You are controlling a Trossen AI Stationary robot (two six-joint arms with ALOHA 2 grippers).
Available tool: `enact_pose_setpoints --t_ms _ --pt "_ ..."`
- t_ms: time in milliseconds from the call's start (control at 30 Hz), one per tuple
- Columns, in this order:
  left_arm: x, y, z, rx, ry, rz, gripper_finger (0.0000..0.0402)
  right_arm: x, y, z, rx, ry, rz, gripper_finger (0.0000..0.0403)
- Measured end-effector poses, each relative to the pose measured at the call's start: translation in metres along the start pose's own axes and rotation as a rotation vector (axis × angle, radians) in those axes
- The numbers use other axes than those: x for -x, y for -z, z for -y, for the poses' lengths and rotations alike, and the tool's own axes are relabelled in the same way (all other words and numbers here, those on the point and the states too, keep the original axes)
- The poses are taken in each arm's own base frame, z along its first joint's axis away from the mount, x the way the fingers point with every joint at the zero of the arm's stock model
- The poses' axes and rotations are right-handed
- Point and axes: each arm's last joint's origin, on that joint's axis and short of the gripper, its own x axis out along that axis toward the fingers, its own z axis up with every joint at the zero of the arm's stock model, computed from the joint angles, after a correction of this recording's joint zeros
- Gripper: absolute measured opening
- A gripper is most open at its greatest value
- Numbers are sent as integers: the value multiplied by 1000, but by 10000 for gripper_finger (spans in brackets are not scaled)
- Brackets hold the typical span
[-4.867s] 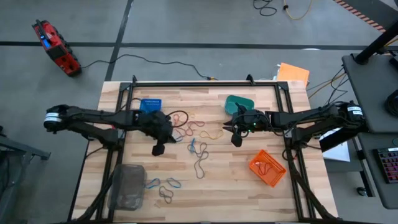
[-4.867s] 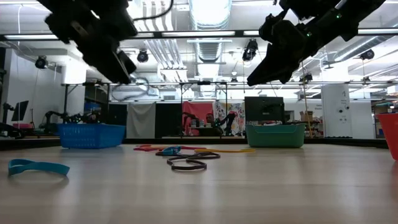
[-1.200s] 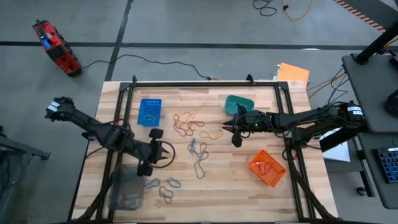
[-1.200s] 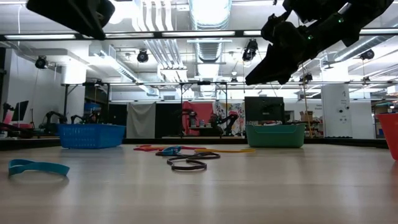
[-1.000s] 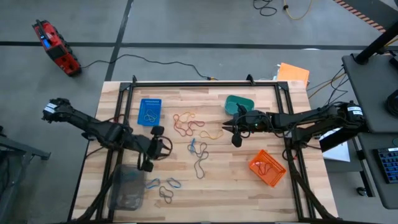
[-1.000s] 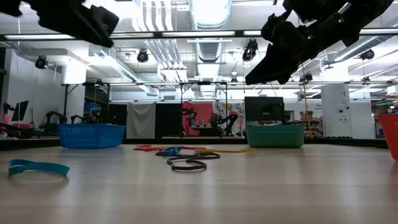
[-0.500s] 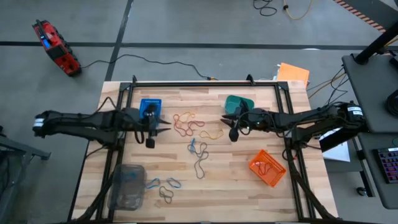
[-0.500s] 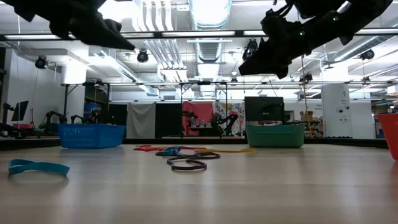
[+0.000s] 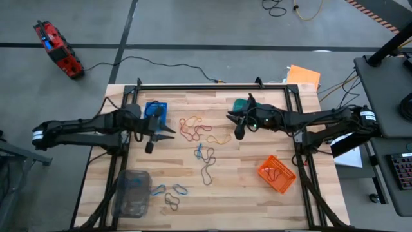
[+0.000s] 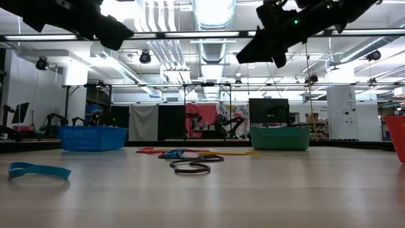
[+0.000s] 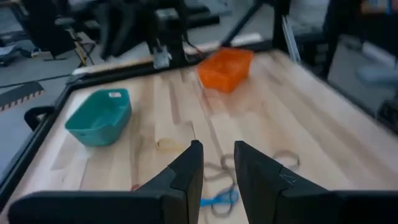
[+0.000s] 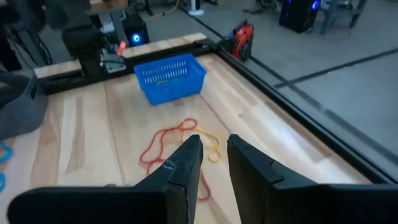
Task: Sort rubber bands into baskets
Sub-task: Put the yellow rubberband into the blue bin
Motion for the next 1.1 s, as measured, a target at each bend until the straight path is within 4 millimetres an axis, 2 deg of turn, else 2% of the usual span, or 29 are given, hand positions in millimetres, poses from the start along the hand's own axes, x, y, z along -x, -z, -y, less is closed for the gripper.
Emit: enact_pose_setpoints --t_ms 333,567,700,867,1100 --pt "-1 0 -2 -54 -68 2 75 1 -4 -2 -9 4 -51 72" --pt "0 18 2 -90 -77 32 75 -3 -8 -3 -5 4 -48 72" --pt "4 26 5 -75 -110 103 75 -15 -7 -6 18 10 -87 72" --pt "10 25 4 -27 -206 119 75 -35 -9 -11 87 13 -140 72" --pt "10 27 0 17 -337 36 75 -67 -8 -18 153 34 -291 72"
